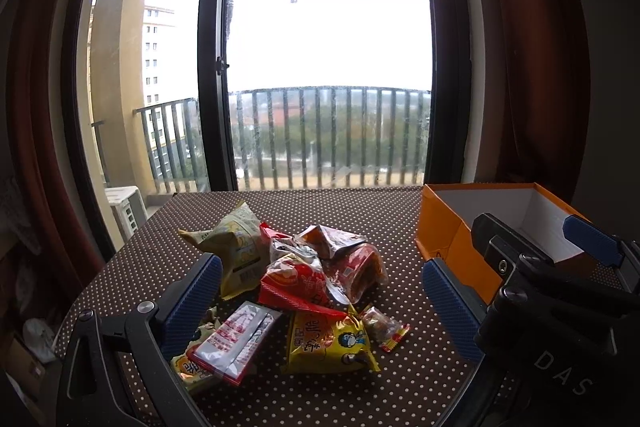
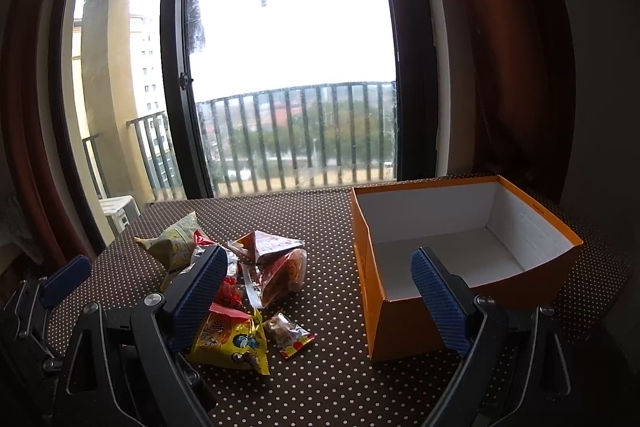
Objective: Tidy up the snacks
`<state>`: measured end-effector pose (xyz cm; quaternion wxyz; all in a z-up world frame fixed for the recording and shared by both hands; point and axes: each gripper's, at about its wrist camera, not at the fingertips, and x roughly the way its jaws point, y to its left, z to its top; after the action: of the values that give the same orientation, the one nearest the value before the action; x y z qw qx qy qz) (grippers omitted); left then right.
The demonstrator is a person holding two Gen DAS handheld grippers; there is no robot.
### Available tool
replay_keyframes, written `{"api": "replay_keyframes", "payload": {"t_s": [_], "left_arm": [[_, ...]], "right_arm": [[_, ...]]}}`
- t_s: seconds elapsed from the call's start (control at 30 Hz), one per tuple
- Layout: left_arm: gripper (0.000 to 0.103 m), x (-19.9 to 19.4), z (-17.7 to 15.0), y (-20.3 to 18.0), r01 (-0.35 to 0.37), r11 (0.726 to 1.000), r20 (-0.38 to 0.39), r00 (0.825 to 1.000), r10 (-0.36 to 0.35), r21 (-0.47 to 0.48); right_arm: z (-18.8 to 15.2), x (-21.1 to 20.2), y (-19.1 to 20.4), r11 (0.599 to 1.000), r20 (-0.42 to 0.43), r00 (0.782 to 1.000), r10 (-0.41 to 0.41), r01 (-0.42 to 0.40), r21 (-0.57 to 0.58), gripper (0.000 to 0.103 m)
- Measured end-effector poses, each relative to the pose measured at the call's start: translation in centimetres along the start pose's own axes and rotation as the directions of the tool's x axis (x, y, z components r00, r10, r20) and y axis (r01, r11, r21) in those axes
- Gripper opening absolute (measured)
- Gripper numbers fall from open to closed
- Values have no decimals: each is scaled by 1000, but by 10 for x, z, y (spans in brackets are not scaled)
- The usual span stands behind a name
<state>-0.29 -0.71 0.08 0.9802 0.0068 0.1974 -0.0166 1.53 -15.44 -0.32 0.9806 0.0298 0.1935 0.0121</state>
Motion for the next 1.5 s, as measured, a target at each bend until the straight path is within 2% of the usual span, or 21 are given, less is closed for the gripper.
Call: {"api": "replay_keyframes", "payload": {"t_s": [1.5], "left_arm": [[100, -2, 0, 0, 2, 1000, 7, 1000, -2, -13]], "right_arm": [[-3, -3, -1, 1000, 25, 1000, -3, 3, 8, 95]]}}
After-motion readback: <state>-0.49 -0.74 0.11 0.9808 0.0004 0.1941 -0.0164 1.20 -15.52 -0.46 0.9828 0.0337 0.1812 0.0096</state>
